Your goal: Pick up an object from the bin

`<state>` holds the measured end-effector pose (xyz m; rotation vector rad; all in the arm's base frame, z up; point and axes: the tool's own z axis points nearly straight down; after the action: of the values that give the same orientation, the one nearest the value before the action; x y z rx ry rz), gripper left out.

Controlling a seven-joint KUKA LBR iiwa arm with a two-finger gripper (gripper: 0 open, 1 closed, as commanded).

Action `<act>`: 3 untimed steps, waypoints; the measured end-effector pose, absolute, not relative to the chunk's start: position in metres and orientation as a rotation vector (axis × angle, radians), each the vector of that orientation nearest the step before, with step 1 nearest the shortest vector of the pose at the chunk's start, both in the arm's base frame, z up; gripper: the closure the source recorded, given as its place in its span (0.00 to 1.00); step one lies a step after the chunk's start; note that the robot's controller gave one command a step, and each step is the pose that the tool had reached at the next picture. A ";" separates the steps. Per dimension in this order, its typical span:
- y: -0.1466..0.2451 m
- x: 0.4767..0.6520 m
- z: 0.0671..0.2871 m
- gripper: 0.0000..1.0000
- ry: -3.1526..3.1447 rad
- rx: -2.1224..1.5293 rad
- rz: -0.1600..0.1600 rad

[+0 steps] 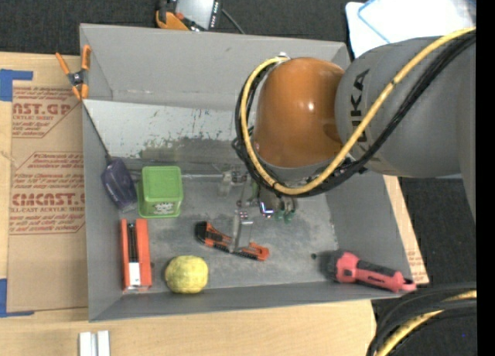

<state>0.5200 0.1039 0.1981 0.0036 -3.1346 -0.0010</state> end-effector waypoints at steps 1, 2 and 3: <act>0.103 0.522 0.202 0.00 -3.143 0.001 -0.002; 0.077 0.515 0.097 0.00 -3.133 -0.255 -0.005; 0.075 0.511 0.163 0.00 -3.132 -0.387 -0.011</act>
Offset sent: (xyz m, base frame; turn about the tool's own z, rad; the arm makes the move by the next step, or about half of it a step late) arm -0.0074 -0.0347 -0.1281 0.2057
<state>0.5111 0.0751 0.1633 -0.3869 -3.1325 -0.0109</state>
